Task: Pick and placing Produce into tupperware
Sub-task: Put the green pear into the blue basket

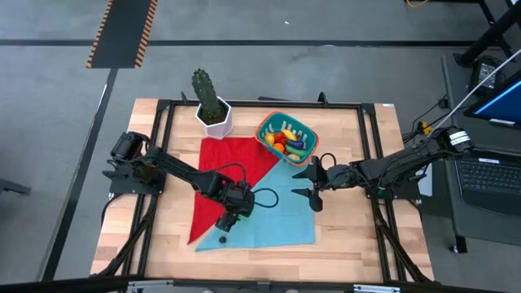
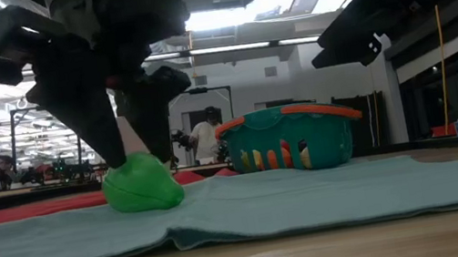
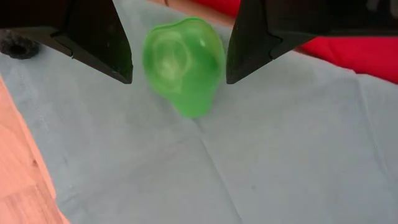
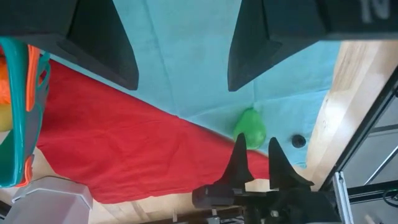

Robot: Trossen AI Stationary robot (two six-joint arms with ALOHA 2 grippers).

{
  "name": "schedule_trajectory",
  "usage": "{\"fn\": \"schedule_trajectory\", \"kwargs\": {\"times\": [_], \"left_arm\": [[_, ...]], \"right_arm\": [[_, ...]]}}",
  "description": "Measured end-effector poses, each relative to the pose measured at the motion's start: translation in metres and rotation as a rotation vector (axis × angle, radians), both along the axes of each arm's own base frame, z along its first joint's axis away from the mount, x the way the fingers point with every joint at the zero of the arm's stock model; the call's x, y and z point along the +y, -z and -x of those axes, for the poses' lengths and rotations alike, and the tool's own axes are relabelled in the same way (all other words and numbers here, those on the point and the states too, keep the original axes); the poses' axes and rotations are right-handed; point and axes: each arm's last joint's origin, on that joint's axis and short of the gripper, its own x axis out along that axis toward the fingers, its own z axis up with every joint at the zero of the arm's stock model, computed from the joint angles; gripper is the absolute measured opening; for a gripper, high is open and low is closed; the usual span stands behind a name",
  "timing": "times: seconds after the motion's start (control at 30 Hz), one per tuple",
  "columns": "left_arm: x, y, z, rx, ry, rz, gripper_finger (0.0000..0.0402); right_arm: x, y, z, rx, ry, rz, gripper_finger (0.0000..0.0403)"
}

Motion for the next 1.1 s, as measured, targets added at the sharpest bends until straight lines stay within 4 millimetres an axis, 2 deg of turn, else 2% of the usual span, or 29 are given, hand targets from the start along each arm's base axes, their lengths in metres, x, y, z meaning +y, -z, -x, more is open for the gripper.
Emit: {"fn": "schedule_trajectory", "kwargs": {"times": [0.3,1.1], "left_arm": [[0.0,0.012,-0.001,0.062,0.006,0.03,0.0247],[0.001,0.021,-0.005,0.099,-0.023,0.093,0.0247]], "right_arm": [[0.0,0.0,0.0,-0.001,-0.001,0.001,0.0248],[0.0,-0.001,0.0,-0.009,-0.006,0.012,0.0248]]}}
